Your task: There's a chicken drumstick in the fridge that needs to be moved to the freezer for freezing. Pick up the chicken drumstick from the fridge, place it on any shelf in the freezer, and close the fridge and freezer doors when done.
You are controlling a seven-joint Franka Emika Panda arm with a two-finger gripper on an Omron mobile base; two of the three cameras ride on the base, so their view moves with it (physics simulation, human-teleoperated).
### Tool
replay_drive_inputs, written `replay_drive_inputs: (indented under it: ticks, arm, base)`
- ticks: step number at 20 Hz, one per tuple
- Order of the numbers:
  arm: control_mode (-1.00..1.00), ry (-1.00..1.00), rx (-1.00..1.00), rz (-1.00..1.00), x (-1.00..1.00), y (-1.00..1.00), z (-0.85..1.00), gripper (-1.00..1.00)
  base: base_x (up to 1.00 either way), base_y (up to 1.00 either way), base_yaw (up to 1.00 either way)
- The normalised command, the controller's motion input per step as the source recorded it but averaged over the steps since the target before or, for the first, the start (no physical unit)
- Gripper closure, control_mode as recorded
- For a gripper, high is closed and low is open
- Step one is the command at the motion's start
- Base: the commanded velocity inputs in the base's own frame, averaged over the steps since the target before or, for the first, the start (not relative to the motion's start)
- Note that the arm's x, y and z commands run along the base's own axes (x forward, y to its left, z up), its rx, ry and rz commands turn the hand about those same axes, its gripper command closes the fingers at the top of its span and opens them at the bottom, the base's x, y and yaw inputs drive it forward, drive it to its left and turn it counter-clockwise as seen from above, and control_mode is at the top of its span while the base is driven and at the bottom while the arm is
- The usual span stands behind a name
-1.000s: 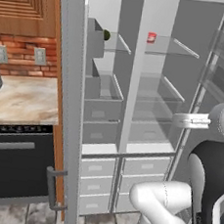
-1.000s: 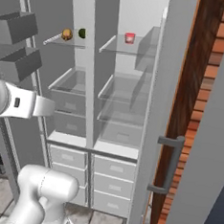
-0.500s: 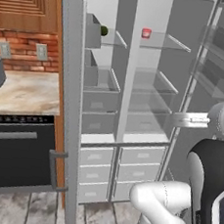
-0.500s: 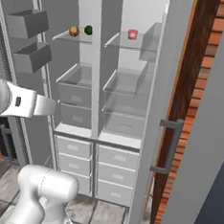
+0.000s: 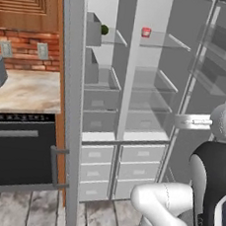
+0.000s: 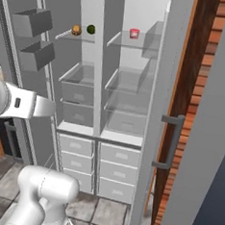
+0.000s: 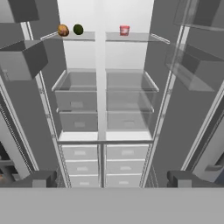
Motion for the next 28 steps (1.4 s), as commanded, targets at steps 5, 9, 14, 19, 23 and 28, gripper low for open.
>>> replay_drive_inputs:
  ticks: [5,9,14,19,23,28]
  arm:
    - [1.00,0.00,0.00,0.00,0.00,0.00,0.00,-1.00]
    - [1.00,0.00,0.00,0.00,0.00,0.00,0.00,-1.00]
    - [1.00,0.00,0.00,0.00,0.00,0.00,0.00,-1.00]
    - [-1.00,0.03,0.00,0.00,-0.21,-0.05,-0.02,-1.00]
    - [-1.00,0.02,-0.01,0.00,-0.90,-0.06,-0.08,-1.00]
    - [-1.00,0.00,0.00,0.03,-0.46,-0.71,-0.09,-1.00]
  base:
    - [0.32,0.08,0.00]
    - [0.38,0.00,0.00]
    - [0.33,0.00,0.00]
    - [0.00,0.00,0.00]
    - [0.00,0.00,0.00]
    - [0.00,0.00,0.00]
